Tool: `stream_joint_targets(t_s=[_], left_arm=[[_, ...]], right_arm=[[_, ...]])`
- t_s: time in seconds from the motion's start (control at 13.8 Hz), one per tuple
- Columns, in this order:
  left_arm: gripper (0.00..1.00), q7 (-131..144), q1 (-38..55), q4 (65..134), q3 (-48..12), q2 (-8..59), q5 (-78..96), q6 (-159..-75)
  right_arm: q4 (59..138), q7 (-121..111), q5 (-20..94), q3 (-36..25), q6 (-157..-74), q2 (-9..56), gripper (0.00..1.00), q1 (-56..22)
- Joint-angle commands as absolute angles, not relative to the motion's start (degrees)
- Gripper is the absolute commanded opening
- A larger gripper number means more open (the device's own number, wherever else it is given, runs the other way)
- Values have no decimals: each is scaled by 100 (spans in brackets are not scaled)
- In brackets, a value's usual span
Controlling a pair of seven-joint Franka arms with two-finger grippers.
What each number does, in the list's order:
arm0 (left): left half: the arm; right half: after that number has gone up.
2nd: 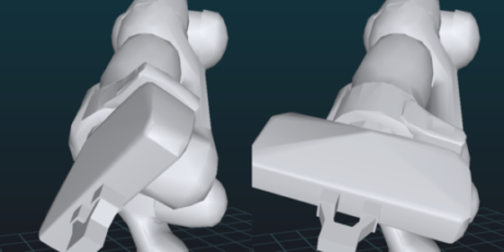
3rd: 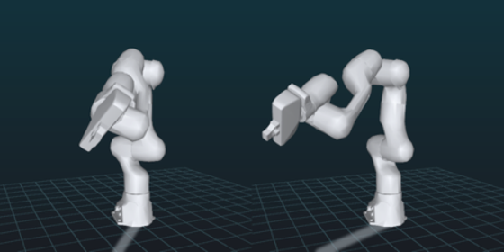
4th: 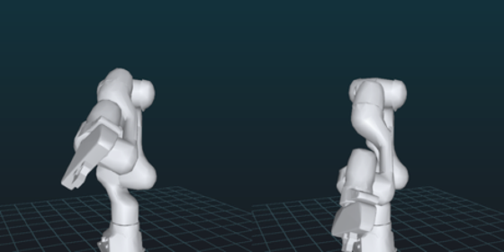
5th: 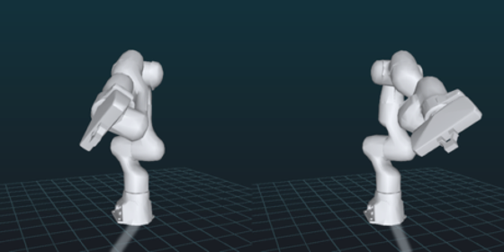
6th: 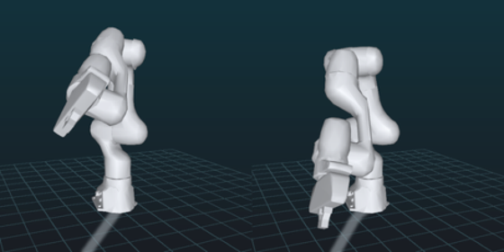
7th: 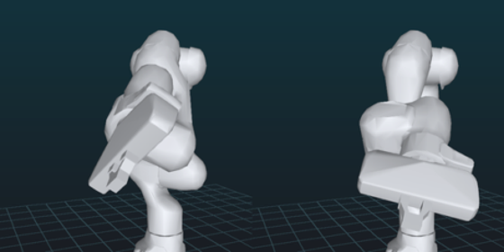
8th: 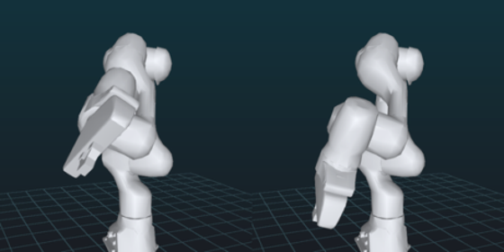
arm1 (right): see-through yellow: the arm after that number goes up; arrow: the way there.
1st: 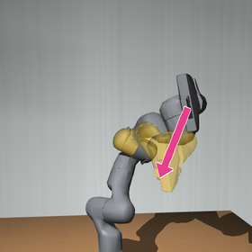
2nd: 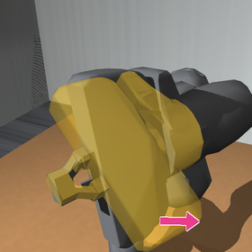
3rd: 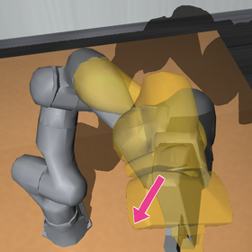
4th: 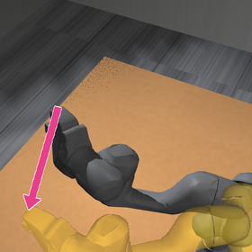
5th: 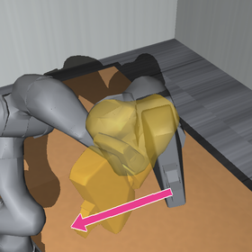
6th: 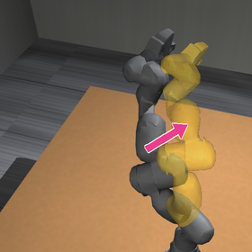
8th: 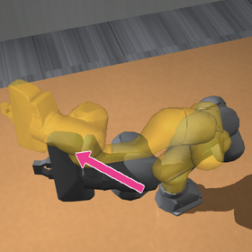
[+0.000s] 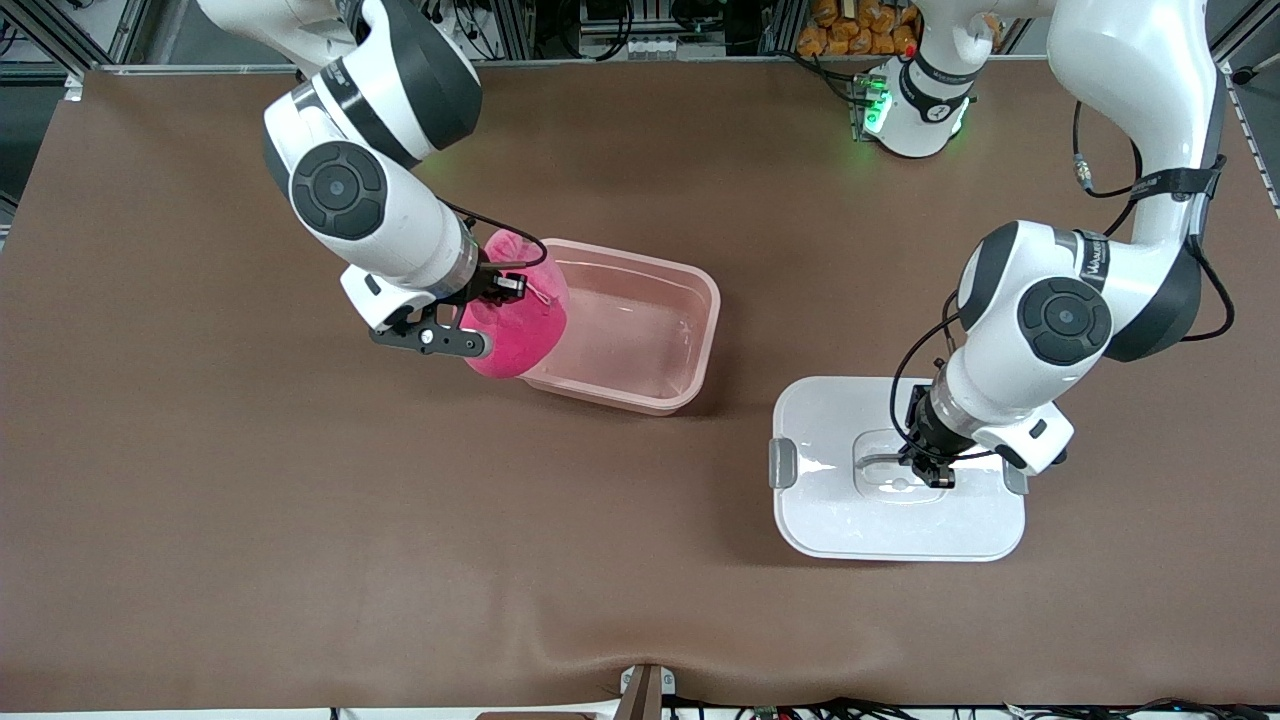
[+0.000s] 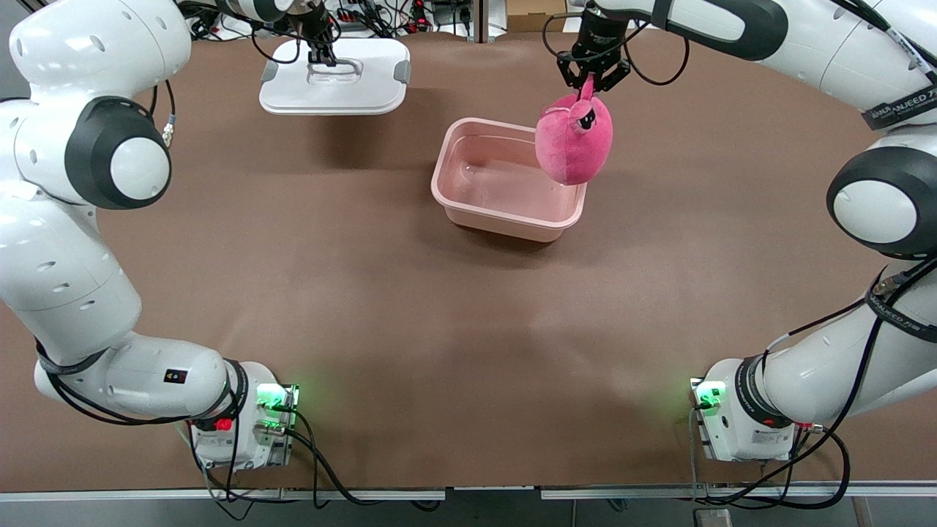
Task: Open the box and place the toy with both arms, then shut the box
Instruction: 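Carry the pink toy with the right gripper over the pink box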
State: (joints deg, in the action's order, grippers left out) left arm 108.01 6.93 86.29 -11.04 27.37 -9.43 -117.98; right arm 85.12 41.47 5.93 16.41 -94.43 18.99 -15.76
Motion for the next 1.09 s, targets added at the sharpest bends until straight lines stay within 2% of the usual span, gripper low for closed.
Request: stream_joint_targets(t_s=[0.0, 0.29, 1.02], left_arm=[[0, 10784, 694, 8684, -1116, 2654, -888, -11751], [0, 10793, 703, 8684, -1116, 2663, -896, -11751], [0, 10854, 721, 8684, -1116, 2663, -896, -11751]], right_arm=[[8306, 4342, 992, 1600, -9334, 2021, 0, -1608], [8349, 4491, 1002, 1608, -9650, 2109, 0, -1731], [8367, 4483, 712, 1600, -9703, 2399, 0, -1986]])
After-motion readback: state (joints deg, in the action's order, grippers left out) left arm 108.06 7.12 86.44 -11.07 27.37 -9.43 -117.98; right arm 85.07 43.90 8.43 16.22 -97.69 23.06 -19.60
